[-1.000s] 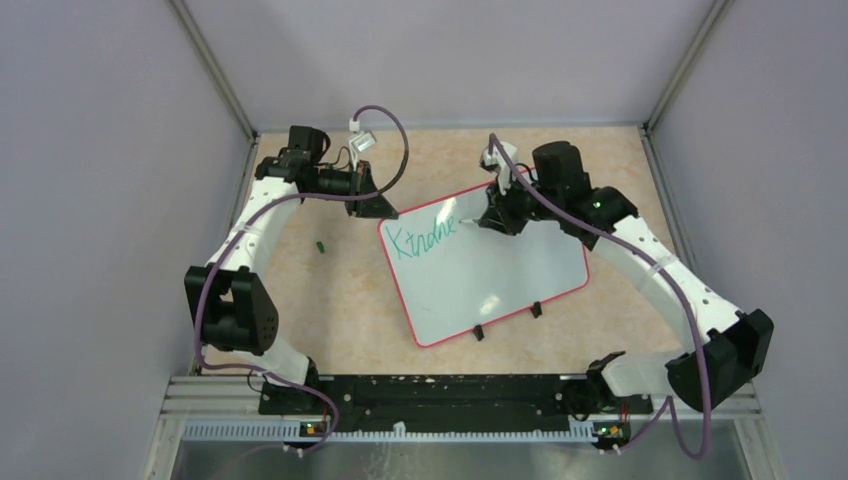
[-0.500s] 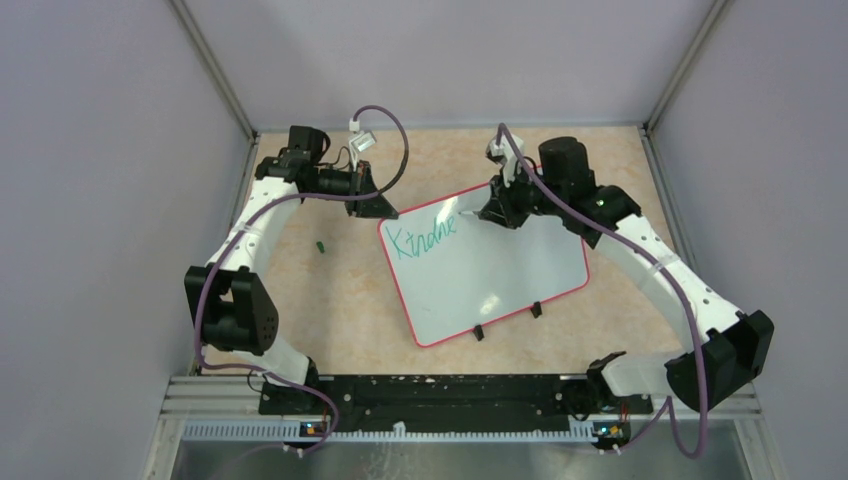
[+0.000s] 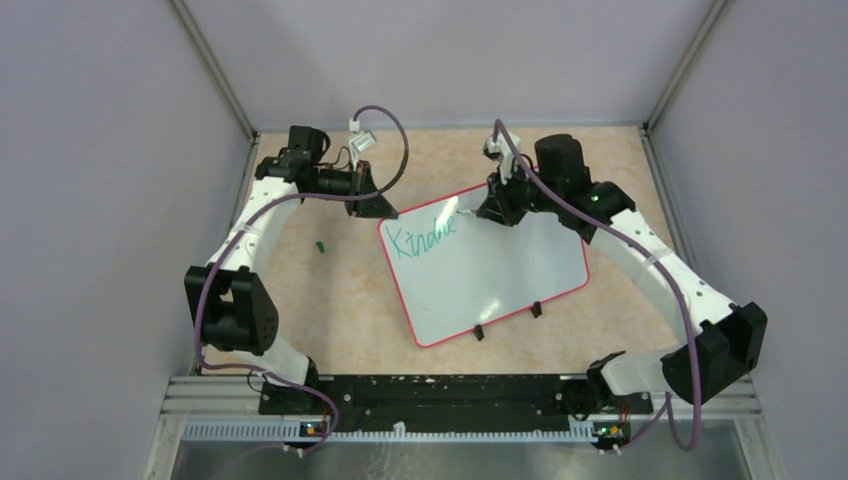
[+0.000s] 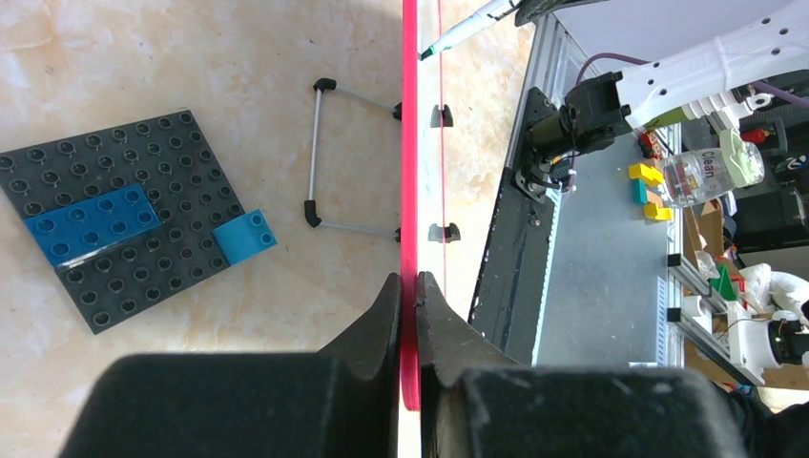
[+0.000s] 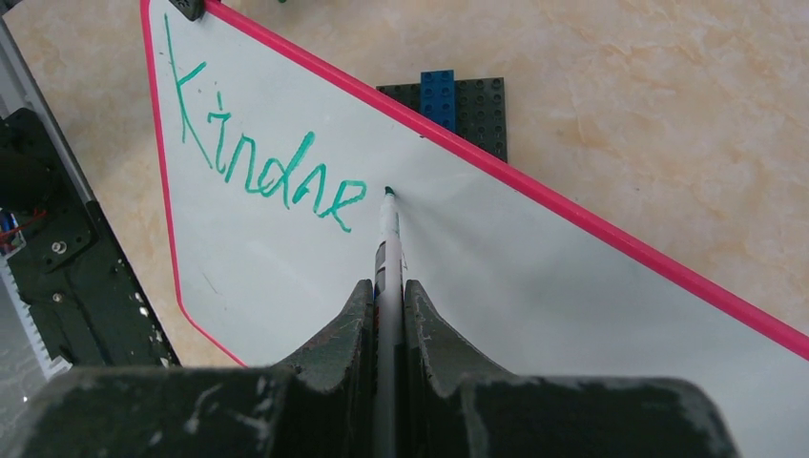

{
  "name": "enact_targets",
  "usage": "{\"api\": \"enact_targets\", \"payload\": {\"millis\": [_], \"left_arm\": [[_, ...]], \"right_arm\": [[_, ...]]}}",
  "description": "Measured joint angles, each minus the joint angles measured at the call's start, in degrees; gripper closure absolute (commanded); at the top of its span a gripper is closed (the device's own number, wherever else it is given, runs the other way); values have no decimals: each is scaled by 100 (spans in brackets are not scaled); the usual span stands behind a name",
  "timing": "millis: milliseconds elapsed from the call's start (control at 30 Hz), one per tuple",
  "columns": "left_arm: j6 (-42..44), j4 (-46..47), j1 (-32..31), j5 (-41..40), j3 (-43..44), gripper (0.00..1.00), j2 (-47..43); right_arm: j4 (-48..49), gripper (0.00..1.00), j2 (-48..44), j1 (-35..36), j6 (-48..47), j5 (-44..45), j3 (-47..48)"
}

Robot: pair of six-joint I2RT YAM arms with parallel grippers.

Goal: Write a sentence on the whiteboard

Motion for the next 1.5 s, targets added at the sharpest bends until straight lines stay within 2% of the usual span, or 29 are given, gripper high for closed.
{"api": "enact_targets", "payload": {"millis": [1200,1500], "left_arm": [[0,4,0,-39,0,100,0],[0,2,0,-42,0,100,0]], "right_arm": [[-109,100,-299,-50,-199,-195,-660],[-70,100,-179,238,-133,-232,-629]]}}
